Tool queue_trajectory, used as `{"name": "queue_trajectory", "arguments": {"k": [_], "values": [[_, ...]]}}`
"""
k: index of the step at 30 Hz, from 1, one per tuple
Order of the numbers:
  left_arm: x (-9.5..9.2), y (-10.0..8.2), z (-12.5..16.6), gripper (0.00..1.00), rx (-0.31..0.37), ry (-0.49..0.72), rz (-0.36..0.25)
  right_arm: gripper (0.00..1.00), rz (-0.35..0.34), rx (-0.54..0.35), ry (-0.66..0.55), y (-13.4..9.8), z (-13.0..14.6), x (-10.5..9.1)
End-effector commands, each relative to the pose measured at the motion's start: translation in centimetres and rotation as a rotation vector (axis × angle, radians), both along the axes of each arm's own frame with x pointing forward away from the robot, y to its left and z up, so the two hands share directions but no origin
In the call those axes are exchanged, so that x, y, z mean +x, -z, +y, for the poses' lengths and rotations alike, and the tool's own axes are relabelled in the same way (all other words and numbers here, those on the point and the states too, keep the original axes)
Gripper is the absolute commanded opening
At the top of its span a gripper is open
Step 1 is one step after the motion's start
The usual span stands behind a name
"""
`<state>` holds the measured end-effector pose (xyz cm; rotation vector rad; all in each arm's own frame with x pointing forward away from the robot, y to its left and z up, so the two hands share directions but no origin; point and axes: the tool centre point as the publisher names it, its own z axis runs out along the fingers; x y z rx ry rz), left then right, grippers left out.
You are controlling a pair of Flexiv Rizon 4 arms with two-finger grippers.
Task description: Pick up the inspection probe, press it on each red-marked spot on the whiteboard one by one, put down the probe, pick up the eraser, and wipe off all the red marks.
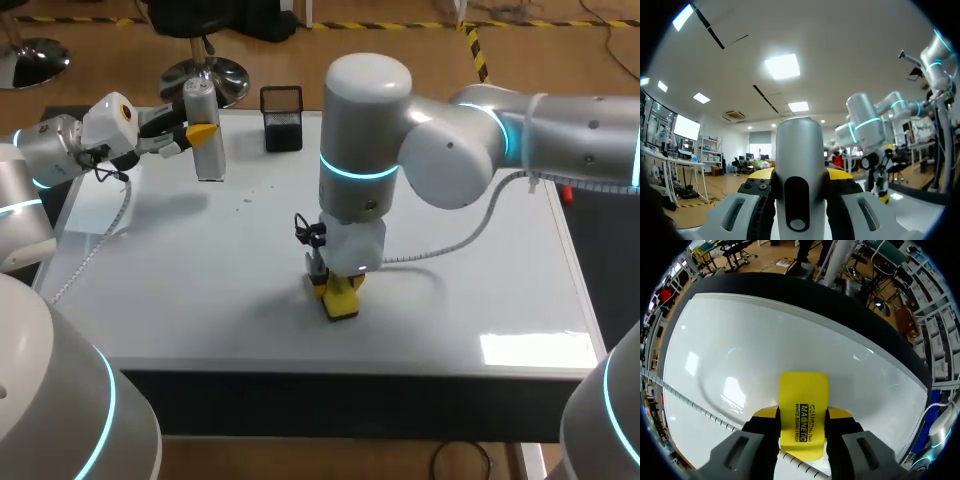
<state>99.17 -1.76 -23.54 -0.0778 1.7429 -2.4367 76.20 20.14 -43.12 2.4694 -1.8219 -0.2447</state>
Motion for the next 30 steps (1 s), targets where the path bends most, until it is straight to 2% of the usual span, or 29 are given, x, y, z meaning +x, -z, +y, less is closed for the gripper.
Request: {"name": "queue_trajectory", "arguments": {"k": [1,19,30], "values": [[0.0,-0.1,-0.1,0.00,0.000,-0.002,0.000,0.00,0.004,-0.016,0.000,0.3,-0.5,0.4],[0.0,-0.1,-0.1,0.00,0.000,-0.002,0.000,0.00,0.037,-0.056,0.092,1.2,-6.9,-0.3],[0.0,-0.1,-0.1,0.00,0.000,-0.002,0.000,0.00,0.020,-0.063,0.116,0.5,-7.8,-0.7]]}}
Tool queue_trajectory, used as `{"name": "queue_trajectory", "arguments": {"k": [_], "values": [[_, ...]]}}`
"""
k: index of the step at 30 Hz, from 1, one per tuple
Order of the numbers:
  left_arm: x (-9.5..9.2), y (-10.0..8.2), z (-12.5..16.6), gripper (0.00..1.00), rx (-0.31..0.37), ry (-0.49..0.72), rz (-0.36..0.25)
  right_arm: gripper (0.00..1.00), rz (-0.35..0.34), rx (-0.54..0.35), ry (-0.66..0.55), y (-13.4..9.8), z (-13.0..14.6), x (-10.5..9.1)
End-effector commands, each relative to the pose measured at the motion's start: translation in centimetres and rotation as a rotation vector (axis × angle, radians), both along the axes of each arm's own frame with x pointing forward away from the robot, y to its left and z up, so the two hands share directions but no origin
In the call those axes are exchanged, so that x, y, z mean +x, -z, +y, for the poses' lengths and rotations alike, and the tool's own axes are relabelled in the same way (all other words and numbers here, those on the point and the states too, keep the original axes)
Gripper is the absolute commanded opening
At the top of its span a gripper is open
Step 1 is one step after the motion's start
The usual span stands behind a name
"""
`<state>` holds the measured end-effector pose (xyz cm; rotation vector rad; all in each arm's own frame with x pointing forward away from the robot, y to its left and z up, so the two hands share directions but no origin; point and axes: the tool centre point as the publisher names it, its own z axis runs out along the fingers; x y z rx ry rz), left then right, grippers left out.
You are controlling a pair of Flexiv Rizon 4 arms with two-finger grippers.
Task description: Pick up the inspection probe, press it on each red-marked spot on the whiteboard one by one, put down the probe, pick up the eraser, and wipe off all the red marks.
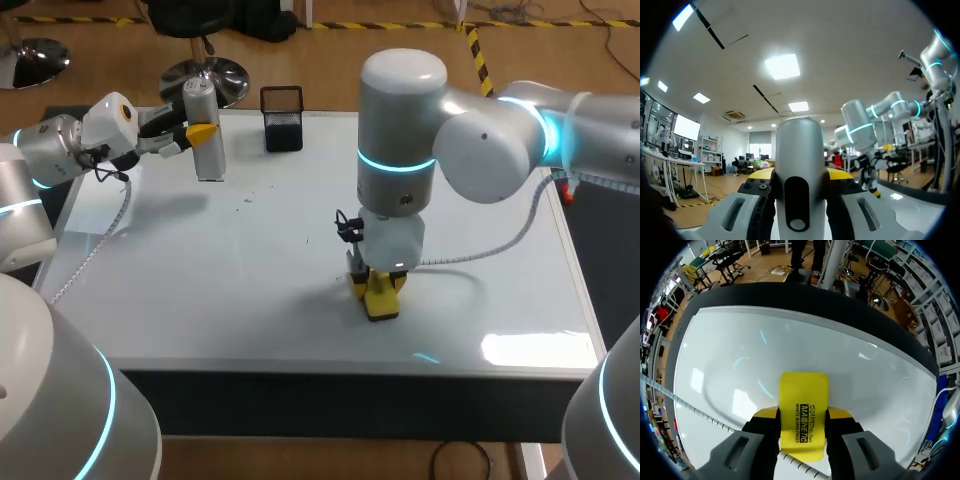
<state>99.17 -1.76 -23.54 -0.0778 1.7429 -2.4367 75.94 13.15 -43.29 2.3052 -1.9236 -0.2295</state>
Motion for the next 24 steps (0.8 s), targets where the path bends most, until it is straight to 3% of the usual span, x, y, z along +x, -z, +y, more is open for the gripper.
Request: {"name": "queue_trajectory", "arguments": {"k": [1,11,18,24], "values": [[0.0,-0.1,-0.1,0.00,0.000,-0.002,0.000,0.00,-0.024,0.001,0.003,0.1,-0.9,-0.4],[0.0,-0.1,-0.1,0.00,0.000,-0.002,0.000,0.00,-0.085,0.001,0.041,-3.8,-2.4,-1.0],[0.0,-0.1,-0.1,0.00,0.000,-0.002,0.000,0.00,-0.092,-0.002,0.051,-4.4,-2.9,-0.8],[0.0,-0.1,-0.1,0.00,0.000,-0.002,0.000,0.00,-0.093,0.035,0.089,-4.0,-5.3,2.1]]}}
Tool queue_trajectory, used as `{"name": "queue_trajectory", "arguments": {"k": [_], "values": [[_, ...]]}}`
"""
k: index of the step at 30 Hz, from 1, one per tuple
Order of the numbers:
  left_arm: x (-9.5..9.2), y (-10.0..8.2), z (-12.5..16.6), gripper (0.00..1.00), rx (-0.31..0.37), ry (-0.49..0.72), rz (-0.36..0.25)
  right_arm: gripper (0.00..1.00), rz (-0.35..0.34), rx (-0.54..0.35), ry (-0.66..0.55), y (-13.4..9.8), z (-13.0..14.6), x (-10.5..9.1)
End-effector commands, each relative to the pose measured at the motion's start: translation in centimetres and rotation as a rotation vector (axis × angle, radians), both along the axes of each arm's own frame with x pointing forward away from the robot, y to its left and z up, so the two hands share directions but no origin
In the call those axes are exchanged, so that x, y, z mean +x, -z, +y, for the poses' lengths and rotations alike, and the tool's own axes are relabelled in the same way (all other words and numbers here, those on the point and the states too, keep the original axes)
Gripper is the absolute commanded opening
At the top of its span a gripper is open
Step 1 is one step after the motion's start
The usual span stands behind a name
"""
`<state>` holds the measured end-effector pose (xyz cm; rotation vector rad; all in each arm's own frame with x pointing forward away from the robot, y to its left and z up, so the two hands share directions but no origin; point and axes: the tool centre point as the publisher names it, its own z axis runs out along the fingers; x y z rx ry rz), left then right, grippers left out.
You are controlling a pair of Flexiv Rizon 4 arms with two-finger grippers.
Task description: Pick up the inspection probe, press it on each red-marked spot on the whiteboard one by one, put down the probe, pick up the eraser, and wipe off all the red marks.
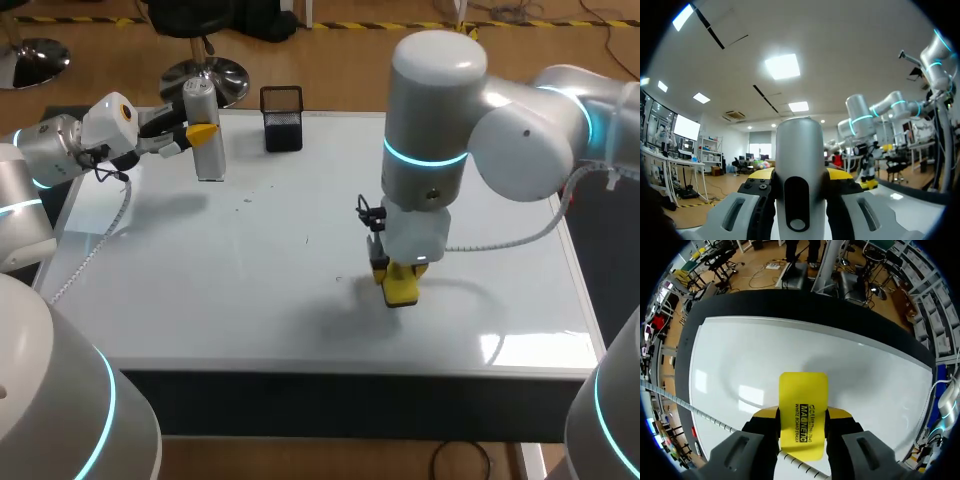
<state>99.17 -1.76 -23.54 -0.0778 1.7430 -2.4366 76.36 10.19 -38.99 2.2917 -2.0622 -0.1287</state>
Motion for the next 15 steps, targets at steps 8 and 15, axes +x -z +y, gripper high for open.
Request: {"name": "queue_trajectory", "arguments": {"k": [8,15], "values": [[0.0,-0.1,-0.1,0.00,0.000,-0.002,0.000,0.00,0.019,0.011,0.044,-0.8,-5.8,7.3],[0.0,-0.1,-0.1,0.00,0.000,-0.002,0.000,0.00,0.036,-0.005,0.081,-0.6,-8.3,11.4]]}}
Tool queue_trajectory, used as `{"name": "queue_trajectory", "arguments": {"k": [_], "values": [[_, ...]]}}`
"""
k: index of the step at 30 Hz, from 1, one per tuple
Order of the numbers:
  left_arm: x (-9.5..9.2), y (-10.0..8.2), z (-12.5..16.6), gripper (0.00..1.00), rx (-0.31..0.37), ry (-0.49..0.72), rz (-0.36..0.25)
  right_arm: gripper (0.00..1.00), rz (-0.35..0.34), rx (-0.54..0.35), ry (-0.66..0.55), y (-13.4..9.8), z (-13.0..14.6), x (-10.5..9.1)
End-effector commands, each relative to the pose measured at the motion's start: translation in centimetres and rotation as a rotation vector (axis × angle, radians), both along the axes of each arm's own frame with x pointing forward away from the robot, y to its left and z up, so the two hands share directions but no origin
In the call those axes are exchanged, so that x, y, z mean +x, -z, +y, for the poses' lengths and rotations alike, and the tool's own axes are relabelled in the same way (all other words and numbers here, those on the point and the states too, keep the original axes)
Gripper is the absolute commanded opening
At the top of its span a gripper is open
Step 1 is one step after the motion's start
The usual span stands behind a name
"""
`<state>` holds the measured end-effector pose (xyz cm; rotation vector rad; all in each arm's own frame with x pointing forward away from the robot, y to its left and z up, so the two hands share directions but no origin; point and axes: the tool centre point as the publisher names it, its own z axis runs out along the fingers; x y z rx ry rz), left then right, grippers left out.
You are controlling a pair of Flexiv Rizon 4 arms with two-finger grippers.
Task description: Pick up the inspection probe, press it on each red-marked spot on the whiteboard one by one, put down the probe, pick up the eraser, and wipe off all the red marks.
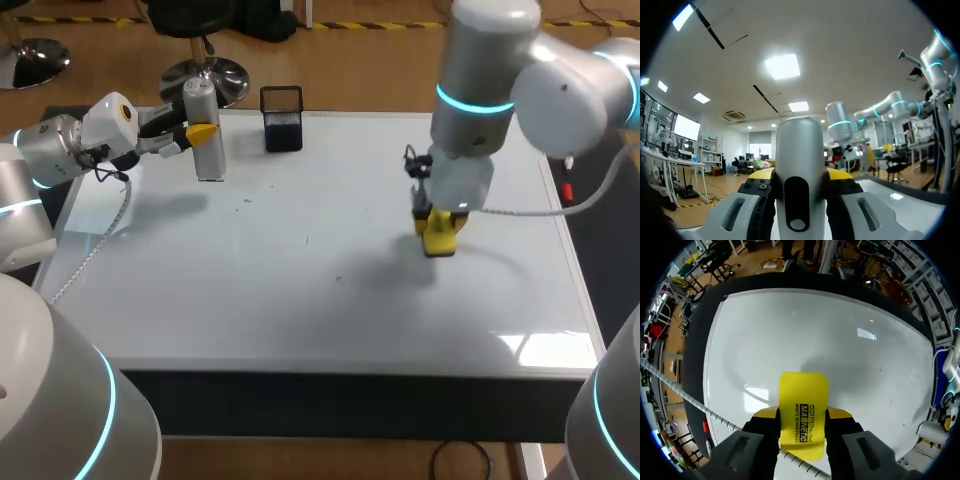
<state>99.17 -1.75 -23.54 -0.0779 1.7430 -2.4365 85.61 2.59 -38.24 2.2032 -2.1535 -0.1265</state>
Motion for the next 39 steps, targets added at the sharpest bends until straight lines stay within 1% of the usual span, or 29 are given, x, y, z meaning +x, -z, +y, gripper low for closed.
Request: {"name": "queue_trajectory", "arguments": {"k": [1,6,11,14,20,31,34,39], "values": [[0.0,-0.1,-0.1,0.00,0.000,-0.002,0.000,0.00,0.034,0.011,0.002,0.2,-1.0,2.7],[0.0,-0.1,-0.1,0.00,0.000,-0.002,0.000,0.00,0.042,0.021,0.007,0.4,-2.3,5.5],[0.0,-0.1,-0.1,0.00,0.000,-0.002,0.000,0.00,0.043,0.024,0.005,0.0,-3.3,7.8],[0.0,-0.1,-0.1,0.00,0.000,-0.002,0.000,0.00,0.043,0.034,-0.005,-0.2,-3.5,8.9],[0.0,-0.1,-0.1,0.00,0.000,-0.002,0.000,0.00,0.061,0.018,-0.044,-0.5,-3.0,11.6],[0.0,-0.1,-0.1,0.00,0.000,-0.002,0.000,0.00,0.070,0.039,-0.101,-1.2,0.1,16.2],[0.0,-0.1,-0.1,0.00,0.000,-0.002,0.000,0.00,0.062,0.049,-0.120,-1.6,1.6,17.6],[0.0,-0.1,-0.1,0.00,0.000,-0.002,0.000,0.00,0.065,0.051,-0.155,-1.7,3.9,19.0]]}}
